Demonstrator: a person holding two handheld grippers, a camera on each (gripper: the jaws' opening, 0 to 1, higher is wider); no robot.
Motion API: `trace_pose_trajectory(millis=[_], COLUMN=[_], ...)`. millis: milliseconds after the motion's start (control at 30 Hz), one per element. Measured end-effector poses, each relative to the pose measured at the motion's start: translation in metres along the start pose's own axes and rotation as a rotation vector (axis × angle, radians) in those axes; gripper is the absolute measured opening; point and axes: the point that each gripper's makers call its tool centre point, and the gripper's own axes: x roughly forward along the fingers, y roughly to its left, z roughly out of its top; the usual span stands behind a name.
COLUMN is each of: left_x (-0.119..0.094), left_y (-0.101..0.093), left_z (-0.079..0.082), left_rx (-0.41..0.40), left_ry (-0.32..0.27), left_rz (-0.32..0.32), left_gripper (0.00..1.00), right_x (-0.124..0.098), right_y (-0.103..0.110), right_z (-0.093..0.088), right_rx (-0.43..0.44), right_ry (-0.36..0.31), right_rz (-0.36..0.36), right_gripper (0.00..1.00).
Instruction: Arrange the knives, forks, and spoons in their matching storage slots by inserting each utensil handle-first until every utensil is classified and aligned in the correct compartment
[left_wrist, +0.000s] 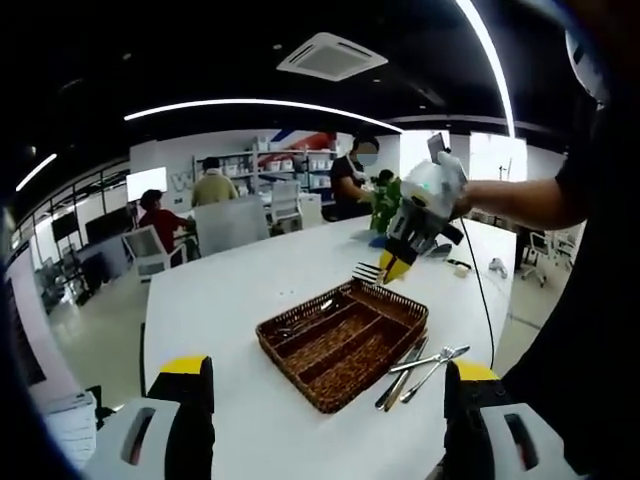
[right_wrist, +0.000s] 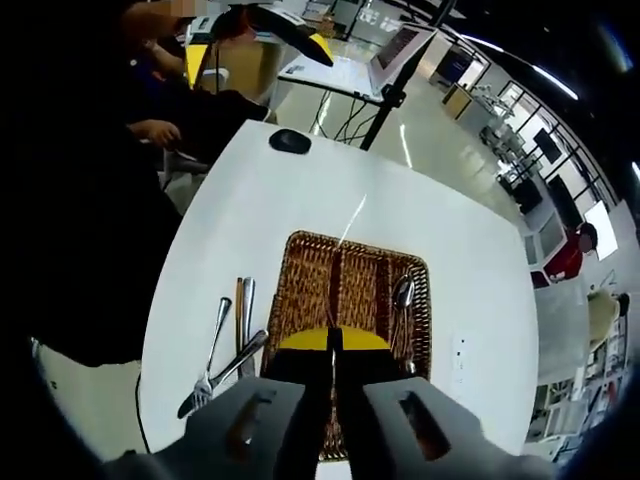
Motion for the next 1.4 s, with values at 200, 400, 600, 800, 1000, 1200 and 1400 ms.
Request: trace_pose_trajectory(millis=[200,400,600,800,1000,1200,1400], left_x=[-0.004,-0.009,-0.014,-0.012,-0.010,-0.006,-0.005], left_y=[-0.003,0.001,0.006,0.007,0.011,0.016,0.018], left_z=[0.001,-0.002,0.002,0.005,0.008,0.010,0.009], left_rx=[0.016,0.013,0.005,0.001,-0.001,0.004,0.006], left_ry=[-0.002,0.014,0.010,0.006,0.001,-0.001,0.006], left_rz=[-0.007,0.031,0.058,0.060,0.062,0.056,0.052], left_gripper=[1.00,1.00,1.00,1.00,1.00,1.00,1.00], right_x=[0.014,0.020,0.026,0.036,0.052,0.062,0.066], right_y=[-0.017,-0.030,-0.049,-0.061,-0.074,-0.080,-0.084], right_z=[-0.003,0.000,-0.005,-0.011,-0.020,-0.026,-0.026], right_rx=[-0.021,-0.048,-0.061,-0.073,-0.074,-0.077,-0.083], right_ry=[0.013,0.015,0.029,0.045,0.065,0.079,0.087], right_rz=[-0.022,-0.023,-0.029,-0.028,-0.059,-0.045,-0.043], right_gripper=[0.00,0.00,0.00,0.00,0.00,0.00,0.00])
